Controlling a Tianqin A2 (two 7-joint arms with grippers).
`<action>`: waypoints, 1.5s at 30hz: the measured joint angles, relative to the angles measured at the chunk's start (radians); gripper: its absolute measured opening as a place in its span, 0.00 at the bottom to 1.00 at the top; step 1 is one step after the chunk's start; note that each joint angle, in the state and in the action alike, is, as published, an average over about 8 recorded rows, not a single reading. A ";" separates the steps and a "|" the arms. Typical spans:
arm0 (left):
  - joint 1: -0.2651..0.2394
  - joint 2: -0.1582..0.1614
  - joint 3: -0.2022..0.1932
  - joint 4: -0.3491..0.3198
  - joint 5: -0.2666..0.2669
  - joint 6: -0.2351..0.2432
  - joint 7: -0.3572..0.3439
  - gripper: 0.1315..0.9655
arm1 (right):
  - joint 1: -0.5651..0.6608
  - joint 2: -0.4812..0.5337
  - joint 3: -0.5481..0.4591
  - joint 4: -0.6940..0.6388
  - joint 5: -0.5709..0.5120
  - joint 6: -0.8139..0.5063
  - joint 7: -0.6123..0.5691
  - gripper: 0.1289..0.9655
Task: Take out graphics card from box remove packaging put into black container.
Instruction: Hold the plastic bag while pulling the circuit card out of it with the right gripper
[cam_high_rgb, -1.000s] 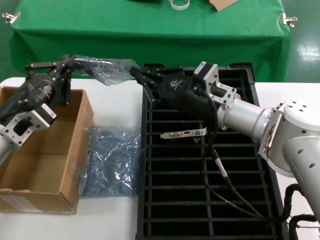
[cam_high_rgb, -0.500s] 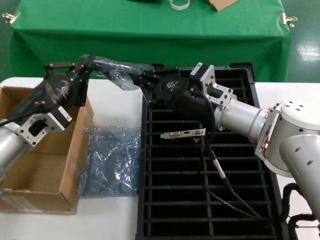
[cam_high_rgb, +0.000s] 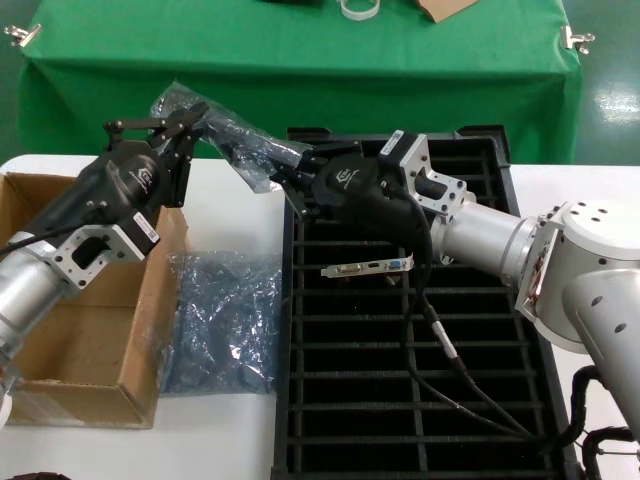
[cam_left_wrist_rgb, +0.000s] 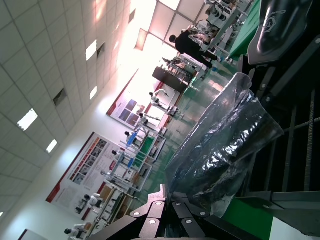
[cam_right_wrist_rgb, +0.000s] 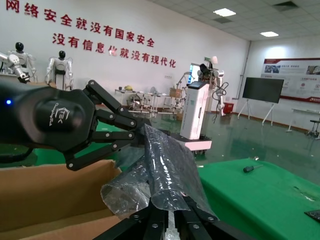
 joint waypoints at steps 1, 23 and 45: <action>-0.002 0.001 0.001 0.001 0.000 -0.001 0.002 0.01 | 0.000 0.000 0.002 0.001 -0.005 -0.001 0.002 0.03; 0.025 -0.022 0.035 -0.038 0.015 0.000 -0.068 0.01 | -0.007 -0.001 0.044 0.001 -0.063 -0.010 0.000 0.24; 0.047 -0.041 0.049 -0.039 0.010 0.021 -0.109 0.01 | 0.024 -0.003 -0.058 -0.042 0.024 -0.002 -0.037 0.06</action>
